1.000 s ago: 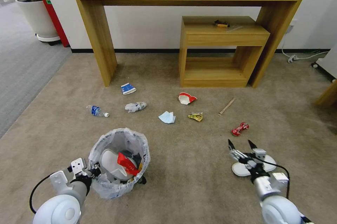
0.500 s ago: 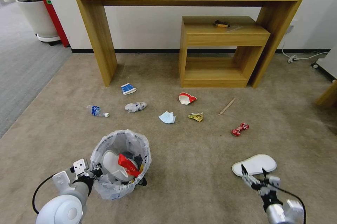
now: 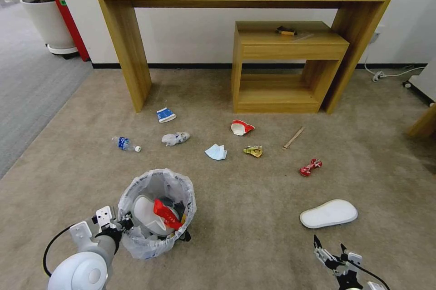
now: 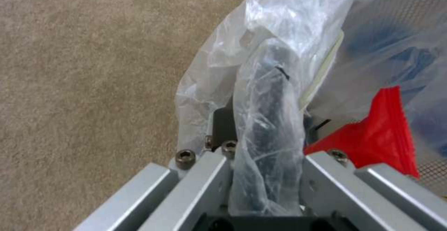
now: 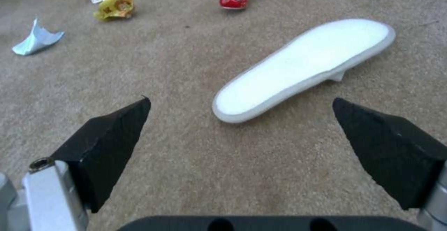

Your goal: Pick up the trash bin and place the garbage on the floor into it.

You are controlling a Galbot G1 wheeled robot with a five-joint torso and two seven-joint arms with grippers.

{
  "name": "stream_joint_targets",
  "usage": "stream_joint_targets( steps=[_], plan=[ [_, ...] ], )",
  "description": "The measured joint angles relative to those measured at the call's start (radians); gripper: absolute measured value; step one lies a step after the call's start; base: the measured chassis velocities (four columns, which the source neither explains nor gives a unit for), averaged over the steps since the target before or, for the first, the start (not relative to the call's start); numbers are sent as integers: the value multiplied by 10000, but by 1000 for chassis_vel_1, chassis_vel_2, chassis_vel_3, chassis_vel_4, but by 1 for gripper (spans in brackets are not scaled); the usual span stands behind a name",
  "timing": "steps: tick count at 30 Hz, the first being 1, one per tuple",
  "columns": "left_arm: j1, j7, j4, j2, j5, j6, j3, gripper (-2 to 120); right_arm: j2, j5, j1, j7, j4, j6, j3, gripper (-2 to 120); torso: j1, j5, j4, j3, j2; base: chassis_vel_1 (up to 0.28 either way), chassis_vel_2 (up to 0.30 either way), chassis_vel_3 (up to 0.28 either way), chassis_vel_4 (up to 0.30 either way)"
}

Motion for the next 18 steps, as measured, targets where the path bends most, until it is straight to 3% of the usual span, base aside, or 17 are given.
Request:
stream_joint_targets(
  steps=[10,18],
  plan=[
    [-3,9,3,100,-97,-15,-43,0,157,-72,390,-98,-690,272,11,100,0,2,-1,0,0,0,0,0,0],
    [13,0,-39,13,-81,-15,-42,0,165,-1267,637,-475,-869,885,93,99,0,2,0,0,0,0,0,0,0]
  ],
)
